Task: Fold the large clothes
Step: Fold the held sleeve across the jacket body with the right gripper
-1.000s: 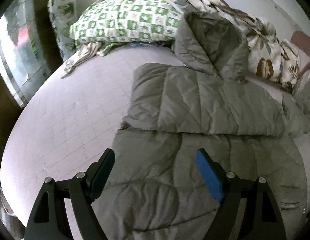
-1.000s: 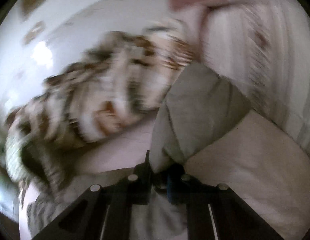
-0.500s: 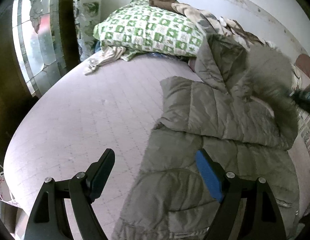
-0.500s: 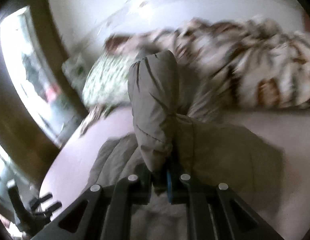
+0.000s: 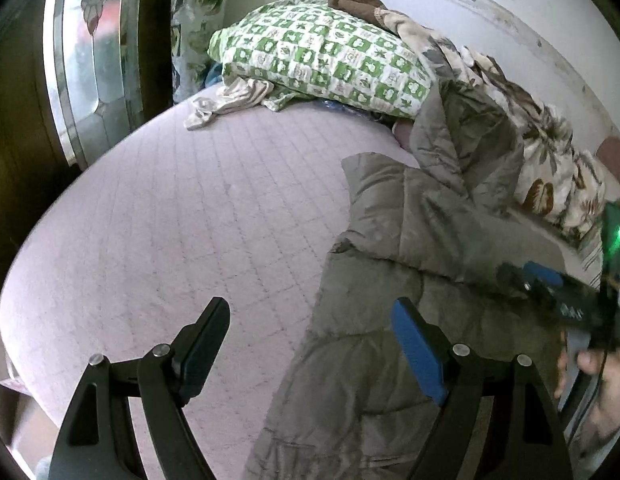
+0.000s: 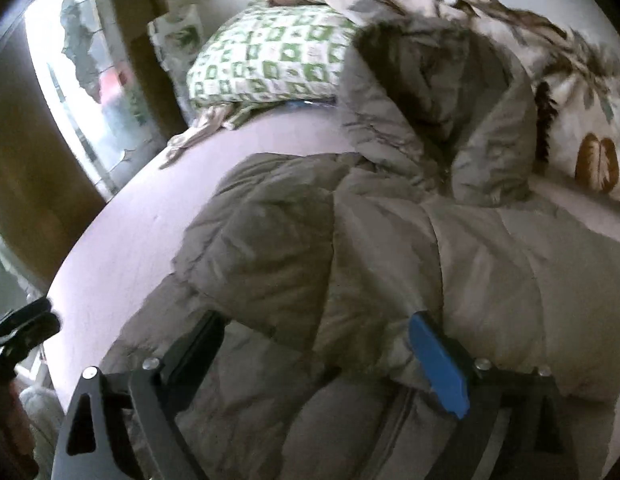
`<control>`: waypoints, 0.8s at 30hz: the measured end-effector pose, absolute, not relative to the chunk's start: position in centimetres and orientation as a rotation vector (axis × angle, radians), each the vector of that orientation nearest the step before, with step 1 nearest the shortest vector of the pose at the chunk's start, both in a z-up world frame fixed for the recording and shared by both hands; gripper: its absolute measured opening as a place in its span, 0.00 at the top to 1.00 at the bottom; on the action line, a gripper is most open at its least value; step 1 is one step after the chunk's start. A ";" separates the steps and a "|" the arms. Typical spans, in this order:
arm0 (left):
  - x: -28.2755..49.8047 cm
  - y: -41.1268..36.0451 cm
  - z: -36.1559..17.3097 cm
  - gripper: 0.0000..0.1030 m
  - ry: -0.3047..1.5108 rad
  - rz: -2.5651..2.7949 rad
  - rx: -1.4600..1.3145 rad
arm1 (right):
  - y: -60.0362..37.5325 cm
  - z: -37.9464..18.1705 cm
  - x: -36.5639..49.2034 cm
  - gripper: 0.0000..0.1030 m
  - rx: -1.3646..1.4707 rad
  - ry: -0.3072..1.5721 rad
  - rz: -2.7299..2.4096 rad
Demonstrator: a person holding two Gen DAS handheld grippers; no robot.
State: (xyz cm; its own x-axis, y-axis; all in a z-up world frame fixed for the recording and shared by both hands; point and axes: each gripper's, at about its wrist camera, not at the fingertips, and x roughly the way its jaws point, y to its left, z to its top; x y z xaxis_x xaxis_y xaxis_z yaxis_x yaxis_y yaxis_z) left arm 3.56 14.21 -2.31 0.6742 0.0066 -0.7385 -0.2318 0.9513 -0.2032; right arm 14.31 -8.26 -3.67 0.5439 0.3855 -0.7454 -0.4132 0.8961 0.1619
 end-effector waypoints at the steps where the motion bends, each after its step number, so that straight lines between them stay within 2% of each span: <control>1: 3.9 14.0 -2.3 0.19 0.824 0.128 -0.302 | -8.4 -3.3 14.1 0.08 -0.031 0.872 0.477; 9: 10.7 8.6 -2.3 0.19 0.911 -0.006 -0.278 | -17.5 -1.0 12.6 0.08 0.108 0.851 0.352; 16: 17.6 3.4 -3.7 0.19 0.975 -0.080 -0.250 | -29.2 -3.3 15.1 0.08 0.329 0.881 0.101; 17: 18.5 2.7 -4.4 0.23 0.990 -0.079 -0.243 | -30.2 -3.7 15.6 0.08 0.346 0.887 0.078; 18: 19.4 2.0 -5.3 0.43 1.020 -0.071 -0.224 | -31.0 -4.1 16.1 0.08 0.358 0.891 0.062; 19: 20.0 1.5 -6.0 0.56 1.050 -0.075 -0.216 | -31.3 -4.4 16.6 0.08 0.365 0.893 0.055; 22: 20.5 0.9 -6.5 0.66 1.043 -0.053 -0.193 | -31.8 -5.3 18.4 0.08 0.367 0.915 0.034; 24: 19.9 1.1 -5.5 0.80 1.000 -0.069 -0.153 | -31.5 -5.7 19.5 0.08 0.349 0.935 0.030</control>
